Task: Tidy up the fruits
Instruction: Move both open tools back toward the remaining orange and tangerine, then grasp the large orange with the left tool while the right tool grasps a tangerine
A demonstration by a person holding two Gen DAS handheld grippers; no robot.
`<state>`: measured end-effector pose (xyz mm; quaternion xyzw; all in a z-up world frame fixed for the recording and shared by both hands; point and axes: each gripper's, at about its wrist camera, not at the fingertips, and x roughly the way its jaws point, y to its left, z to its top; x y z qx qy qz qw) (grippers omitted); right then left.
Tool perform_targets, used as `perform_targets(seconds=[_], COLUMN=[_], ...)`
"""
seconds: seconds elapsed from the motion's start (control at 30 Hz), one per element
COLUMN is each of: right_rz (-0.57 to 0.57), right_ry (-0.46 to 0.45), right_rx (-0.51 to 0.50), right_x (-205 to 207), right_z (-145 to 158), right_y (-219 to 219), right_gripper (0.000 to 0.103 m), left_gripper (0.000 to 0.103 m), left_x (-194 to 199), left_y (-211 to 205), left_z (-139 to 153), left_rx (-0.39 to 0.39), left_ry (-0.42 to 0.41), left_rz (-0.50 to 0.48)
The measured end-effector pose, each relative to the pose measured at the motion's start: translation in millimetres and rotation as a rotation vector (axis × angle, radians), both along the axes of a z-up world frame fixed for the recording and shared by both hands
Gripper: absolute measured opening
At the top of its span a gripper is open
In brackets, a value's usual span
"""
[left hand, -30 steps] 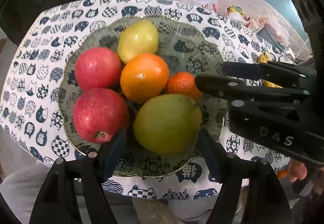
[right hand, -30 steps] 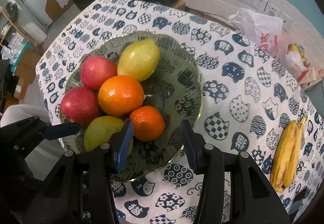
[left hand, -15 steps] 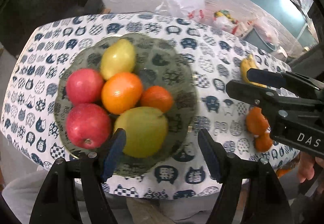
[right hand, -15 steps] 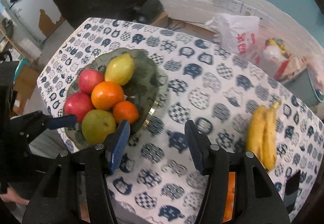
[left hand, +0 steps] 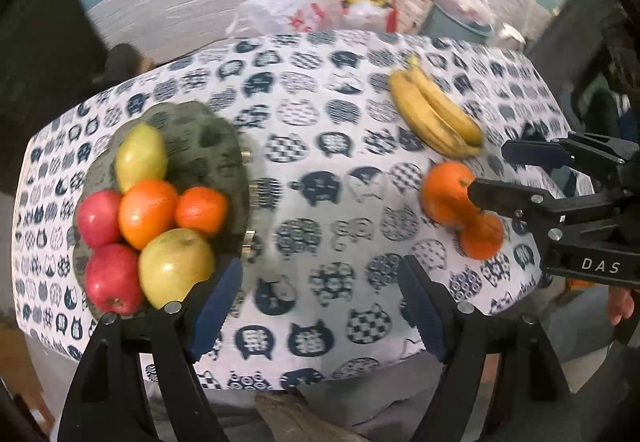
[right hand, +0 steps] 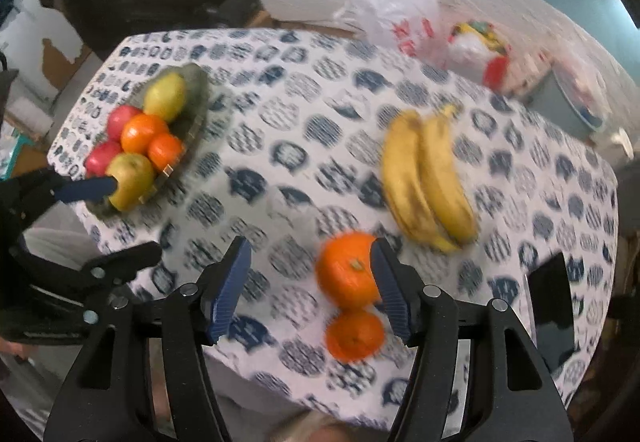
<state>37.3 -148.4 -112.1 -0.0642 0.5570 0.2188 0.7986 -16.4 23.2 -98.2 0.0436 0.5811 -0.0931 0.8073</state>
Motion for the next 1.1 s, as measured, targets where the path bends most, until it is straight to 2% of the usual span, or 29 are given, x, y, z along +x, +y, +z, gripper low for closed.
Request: perform_targets(seconds=[0.3,0.5,0.7,0.77,0.8,0.9,1.1], right_rz=[-0.036,-0.017,0.022,0.039,0.049,0.063,-0.011], right_ry=[0.108,0.157,0.162,0.163,0.158,0.153,0.135], right_rx=[-0.035,-0.035,-0.05,-0.051,-0.053,-0.057,-0.043], right_x=[-20,-26,-25,-24,-24,-26,-25], right_z=[-49,-70,-83,-87,-87,-87,-70], right_y=[-42,-45,-36,-34,-32,-32,-64], right_gripper=[0.063,0.063,0.063,0.058,0.052,0.05,0.05], left_gripper=[0.081,0.081,0.081,0.081,0.081,0.081,0.081], left_x=[0,0,1,2,3,8,23], left_y=[-43,-54,-56,-57,-58,-61,-73], left_z=[-26,-45,-53,-55,-56,-56,-54], left_rx=[0.058,0.088,0.104,0.107,0.105,0.103,0.061], left_ry=[0.048,0.083,0.102,0.107,0.109,0.108,0.102], left_rz=[-0.096,-0.118,-0.123,-0.122,-0.123,-0.125,-0.127])
